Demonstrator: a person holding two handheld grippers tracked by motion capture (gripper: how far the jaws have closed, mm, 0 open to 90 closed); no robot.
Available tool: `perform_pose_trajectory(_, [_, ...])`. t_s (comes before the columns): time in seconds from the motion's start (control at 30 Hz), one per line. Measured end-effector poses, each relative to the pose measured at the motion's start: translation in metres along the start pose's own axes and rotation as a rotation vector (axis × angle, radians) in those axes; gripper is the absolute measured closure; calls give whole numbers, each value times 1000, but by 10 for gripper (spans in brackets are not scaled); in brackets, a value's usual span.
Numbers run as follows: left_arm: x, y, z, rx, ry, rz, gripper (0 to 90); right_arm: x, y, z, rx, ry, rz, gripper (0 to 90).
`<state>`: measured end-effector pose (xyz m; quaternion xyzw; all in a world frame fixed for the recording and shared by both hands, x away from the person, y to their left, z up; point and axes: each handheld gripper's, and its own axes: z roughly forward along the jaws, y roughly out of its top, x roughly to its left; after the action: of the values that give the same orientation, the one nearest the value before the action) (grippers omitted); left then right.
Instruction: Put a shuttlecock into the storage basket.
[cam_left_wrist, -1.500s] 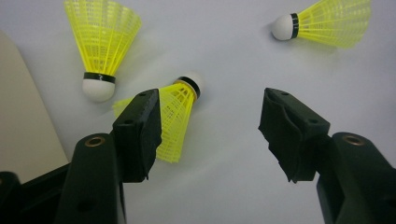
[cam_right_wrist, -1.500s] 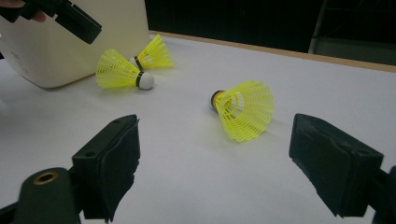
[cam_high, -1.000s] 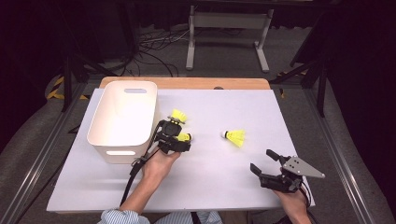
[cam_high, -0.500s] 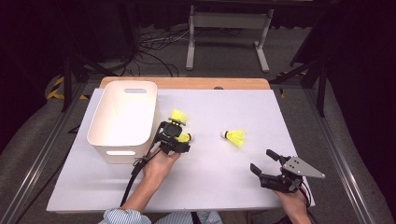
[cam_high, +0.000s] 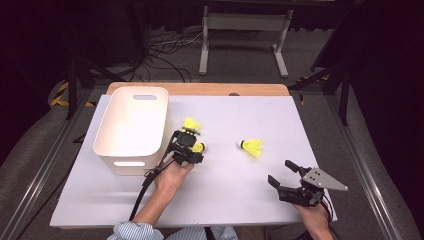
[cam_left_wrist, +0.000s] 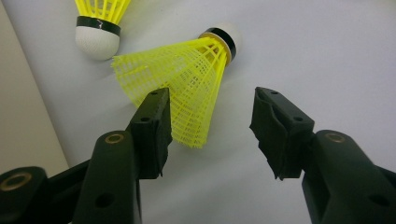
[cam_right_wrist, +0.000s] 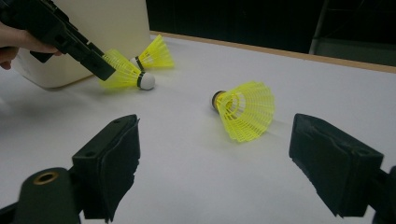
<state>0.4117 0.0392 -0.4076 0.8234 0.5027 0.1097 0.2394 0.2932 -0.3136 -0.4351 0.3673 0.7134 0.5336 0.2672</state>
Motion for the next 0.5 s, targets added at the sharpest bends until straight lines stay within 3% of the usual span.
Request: perform_pose_trajectory(0.5, [3, 1, 7, 0, -47, 4, 642, 0, 0, 0, 3, -1, 2, 170])
